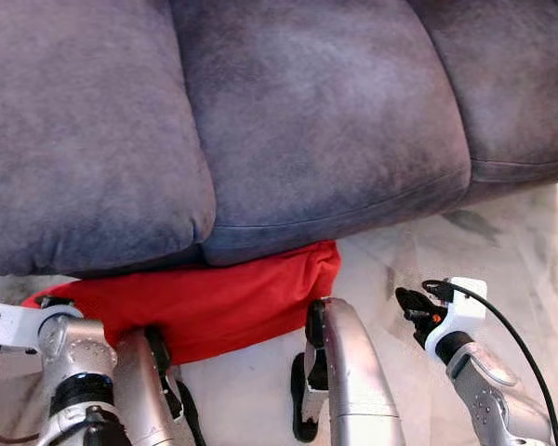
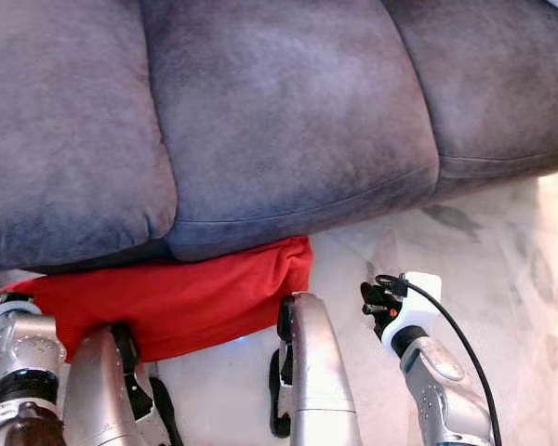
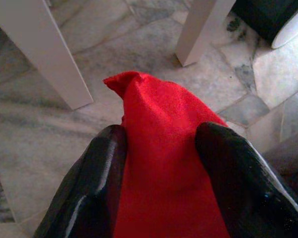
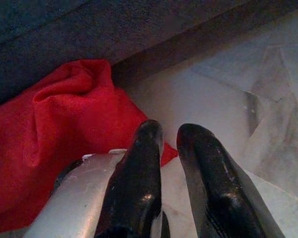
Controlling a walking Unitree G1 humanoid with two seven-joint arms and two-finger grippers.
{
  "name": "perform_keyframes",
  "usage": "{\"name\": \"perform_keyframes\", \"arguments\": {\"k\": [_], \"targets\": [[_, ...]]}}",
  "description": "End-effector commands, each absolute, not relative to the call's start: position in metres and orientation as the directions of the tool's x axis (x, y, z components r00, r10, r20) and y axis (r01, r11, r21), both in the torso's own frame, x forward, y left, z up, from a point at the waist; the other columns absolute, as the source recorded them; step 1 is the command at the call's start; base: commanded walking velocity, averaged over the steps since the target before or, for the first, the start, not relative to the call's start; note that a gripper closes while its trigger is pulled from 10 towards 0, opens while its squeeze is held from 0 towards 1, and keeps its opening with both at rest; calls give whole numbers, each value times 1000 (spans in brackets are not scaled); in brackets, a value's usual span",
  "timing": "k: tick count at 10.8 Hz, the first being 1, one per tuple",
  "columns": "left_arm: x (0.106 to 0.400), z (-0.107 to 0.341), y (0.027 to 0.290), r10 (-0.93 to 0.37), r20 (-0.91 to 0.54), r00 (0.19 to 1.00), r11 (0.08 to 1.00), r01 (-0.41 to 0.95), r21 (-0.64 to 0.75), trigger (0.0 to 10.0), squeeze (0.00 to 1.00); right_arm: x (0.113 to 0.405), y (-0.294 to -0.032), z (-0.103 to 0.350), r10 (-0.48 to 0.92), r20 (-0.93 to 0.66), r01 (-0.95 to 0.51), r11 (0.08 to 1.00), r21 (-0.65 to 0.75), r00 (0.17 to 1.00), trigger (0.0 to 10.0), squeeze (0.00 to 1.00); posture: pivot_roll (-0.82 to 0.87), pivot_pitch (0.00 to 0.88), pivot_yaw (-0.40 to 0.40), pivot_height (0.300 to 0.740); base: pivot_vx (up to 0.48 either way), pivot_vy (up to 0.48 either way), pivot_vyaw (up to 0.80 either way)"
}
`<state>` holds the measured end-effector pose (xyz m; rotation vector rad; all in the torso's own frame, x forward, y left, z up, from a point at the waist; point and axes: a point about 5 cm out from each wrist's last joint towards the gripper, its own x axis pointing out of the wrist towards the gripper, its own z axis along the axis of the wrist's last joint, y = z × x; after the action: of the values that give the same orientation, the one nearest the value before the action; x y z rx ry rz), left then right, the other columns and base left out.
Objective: Move the pillow to the sofa from floor
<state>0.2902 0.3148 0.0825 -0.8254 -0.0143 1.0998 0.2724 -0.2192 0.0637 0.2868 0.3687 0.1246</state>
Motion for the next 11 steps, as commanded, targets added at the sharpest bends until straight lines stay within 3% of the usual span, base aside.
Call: {"name": "perform_keyframes", "arguments": {"k": [1,5,10,11], "targets": [[276,66,322,800,-418,431,153,-819,-553,10000,0,262,-224,55,156,-377,-37,952,304,913,10000,0,-19,529,-219,524,0,0,0],[269,63,339,813,-417,406,140,-831,-538,10000,0,260,-228,57,153,-376,-35,953,302,914,10000,0,-23,528,-221,524,0,0,0],[275,55,330,779,-441,445,113,-792,-600,10000,0,260,-230,60,158,-377,-43,954,296,912,10000,0,-41,522,-233,524,0,0,0],[274,54,330,784,-448,429,107,-805,-584,6314,0,258,-231,60,158,-379,-43,955,294,912,10000,0,-44,522,-235,524,0,0,0]]}}
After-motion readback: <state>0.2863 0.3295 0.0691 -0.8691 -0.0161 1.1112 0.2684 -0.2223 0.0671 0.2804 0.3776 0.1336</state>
